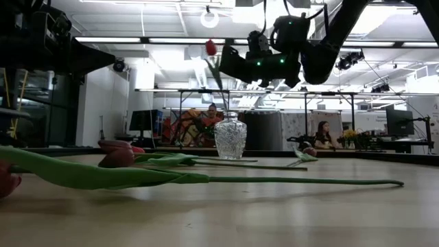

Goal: Sort flowers into vase by color
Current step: Put the right pink flower into the transparent vase, then put the pink flower into the transparent vase

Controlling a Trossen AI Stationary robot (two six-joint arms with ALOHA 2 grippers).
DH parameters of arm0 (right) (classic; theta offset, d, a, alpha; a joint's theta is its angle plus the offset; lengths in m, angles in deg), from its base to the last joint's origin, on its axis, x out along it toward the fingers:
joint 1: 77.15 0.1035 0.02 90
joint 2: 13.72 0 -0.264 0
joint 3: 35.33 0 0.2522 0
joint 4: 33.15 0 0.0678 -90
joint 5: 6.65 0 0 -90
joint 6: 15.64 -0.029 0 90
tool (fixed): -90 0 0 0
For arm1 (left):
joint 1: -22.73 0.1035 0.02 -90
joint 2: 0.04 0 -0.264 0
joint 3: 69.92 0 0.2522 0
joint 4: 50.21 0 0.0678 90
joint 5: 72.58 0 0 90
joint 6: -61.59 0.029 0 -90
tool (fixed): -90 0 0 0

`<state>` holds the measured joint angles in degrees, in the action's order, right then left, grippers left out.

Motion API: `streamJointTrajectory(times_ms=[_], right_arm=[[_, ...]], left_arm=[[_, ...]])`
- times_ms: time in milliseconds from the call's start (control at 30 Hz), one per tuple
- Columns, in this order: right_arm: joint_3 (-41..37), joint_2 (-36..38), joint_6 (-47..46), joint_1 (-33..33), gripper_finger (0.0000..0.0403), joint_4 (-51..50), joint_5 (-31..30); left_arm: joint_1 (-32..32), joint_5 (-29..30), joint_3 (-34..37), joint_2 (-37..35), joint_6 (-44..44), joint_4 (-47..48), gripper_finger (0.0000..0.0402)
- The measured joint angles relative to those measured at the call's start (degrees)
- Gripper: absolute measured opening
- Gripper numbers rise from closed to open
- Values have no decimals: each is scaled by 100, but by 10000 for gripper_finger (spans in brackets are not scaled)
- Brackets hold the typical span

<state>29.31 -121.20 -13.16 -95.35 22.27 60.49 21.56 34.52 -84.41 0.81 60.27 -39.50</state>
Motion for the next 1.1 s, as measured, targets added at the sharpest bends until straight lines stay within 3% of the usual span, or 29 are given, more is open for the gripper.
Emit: streamJointTrajectory(times_ms=[167, 300, 433, 533, 633, 700, 800, 1100], right_arm=[[0, 341, 91, 214, 215, -1207, -706], [0, 1091, 192, 424, 262, -2568, -716], [0, 1931, -2, 658, 282, -3973, -701], [2, 2436, -335, 824, 283, -4970, -429], [2, 2651, -906, 966, 282, -5699, 257], [2, 2616, -1252, 1036, 282, -5861, 730], [4, 2296, -1645, 1193, 282, -5799, 951], [81, 614, -2183, 1657, 281, -5105, 2149]], left_arm=[[2, 0, 0, 1, 0, 0, 8], [2, 0, 0, 1, -2, -2, 8], [1, 1, 0, 1, 0, -1, 8], [2, 1, 0, 0, -1, 0, 8], [2, 0, 0, 1, 0, -2, 8], [2, 2, 0, 1, 0, -2, 8], [2, 1, 0, 1, 0, 0, 8], [2, 1, 0, 1, 0, 0, 8]])
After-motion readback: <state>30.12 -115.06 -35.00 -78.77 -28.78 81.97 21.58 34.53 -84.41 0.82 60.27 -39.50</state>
